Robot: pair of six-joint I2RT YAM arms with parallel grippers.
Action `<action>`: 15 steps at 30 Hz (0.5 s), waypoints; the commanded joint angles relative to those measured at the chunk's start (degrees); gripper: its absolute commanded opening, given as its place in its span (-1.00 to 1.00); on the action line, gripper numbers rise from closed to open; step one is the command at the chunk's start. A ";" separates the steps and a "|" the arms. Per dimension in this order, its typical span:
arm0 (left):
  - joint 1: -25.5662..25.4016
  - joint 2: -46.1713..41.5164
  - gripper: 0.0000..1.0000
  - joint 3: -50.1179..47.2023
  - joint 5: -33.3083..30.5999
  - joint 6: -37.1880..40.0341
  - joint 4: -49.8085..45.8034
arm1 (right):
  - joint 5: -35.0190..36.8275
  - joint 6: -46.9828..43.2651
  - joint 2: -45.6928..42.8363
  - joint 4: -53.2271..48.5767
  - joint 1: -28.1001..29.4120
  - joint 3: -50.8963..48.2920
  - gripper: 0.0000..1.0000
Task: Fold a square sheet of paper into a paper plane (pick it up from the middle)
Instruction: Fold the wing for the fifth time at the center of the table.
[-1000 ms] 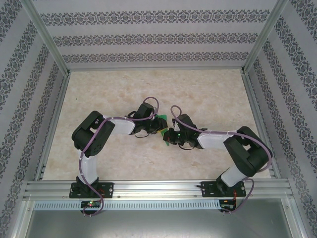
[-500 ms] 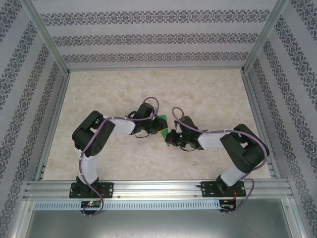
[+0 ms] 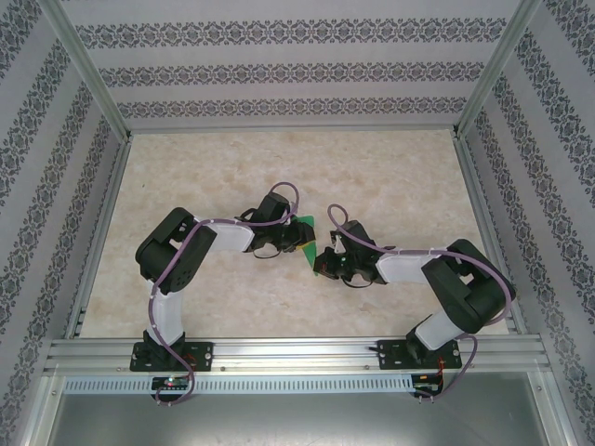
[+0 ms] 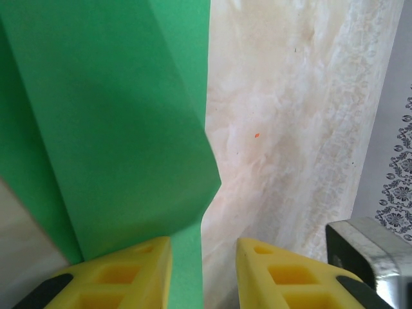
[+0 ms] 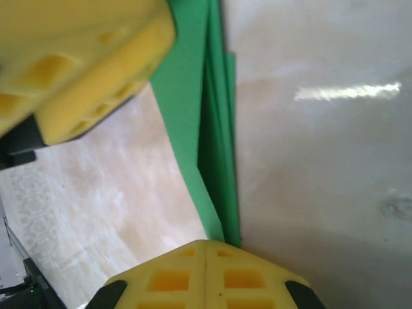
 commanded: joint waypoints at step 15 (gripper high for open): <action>0.30 1.61 -0.33 0.82 -0.40 1.46 -2.73 | -0.33 -1.43 -5.68 -6.92 0.37 1.87 -0.94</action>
